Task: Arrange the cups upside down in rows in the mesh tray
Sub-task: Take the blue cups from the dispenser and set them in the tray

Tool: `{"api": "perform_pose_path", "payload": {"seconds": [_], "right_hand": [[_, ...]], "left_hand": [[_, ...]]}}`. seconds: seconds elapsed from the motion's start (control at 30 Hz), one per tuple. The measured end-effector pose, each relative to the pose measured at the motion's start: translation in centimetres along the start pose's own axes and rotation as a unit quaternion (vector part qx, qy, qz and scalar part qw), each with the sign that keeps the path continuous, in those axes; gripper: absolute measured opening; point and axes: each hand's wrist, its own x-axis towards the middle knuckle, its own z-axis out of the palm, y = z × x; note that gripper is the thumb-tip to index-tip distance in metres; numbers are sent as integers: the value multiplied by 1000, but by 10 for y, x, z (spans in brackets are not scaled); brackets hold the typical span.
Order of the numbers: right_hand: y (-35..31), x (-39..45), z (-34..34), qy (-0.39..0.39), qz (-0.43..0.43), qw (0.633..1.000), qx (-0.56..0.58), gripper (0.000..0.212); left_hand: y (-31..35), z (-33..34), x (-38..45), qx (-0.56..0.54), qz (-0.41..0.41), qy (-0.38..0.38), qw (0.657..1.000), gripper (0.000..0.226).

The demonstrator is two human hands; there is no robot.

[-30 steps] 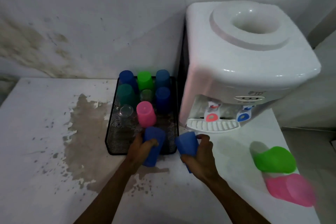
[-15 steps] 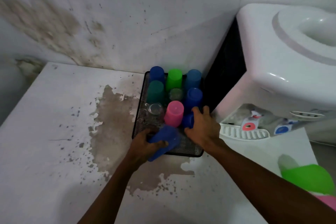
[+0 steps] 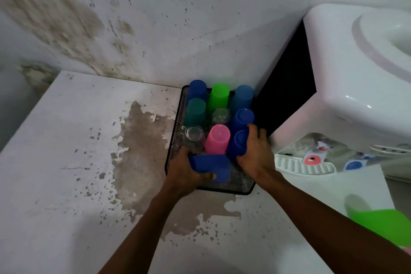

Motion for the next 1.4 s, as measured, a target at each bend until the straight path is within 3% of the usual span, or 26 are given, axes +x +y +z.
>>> {"api": "perform_pose_path", "payload": {"seconds": [0.2, 0.43, 0.8, 0.9, 1.03, 1.13, 1.27, 1.4], "right_hand": [[16, -47, -4, 51, -35, 994, 90, 80], [56, -100, -11, 43, 52, 992, 109, 75], [106, -139, -18, 88, 98, 980, 151, 59], [110, -143, -21, 95, 106, 978, 153, 57], [116, -148, -28, 110, 98, 975, 166, 51], [124, -151, -34, 124, 99, 971, 177, 42], [144, -160, -49, 155, 103, 966, 178, 34], [178, -178, -64, 205, 128, 952, 186, 33]], "left_hand": [[18, 32, -2, 9, 41, 10, 999, 82], [29, 86, -5, 30, 56, 7, 998, 122], [30, 115, -6, 54, 98, 43, 993, 117], [37, 110, -15, 121, 117, 78, 983, 118], [50, 111, -43, 118, 238, 187, 946, 86], [63, 128, -60, 68, 331, 216, 916, 61], [98, 170, -79, 46, 391, 139, 909, 32], [132, 220, -88, 69, 339, 0, 938, 41]]}}
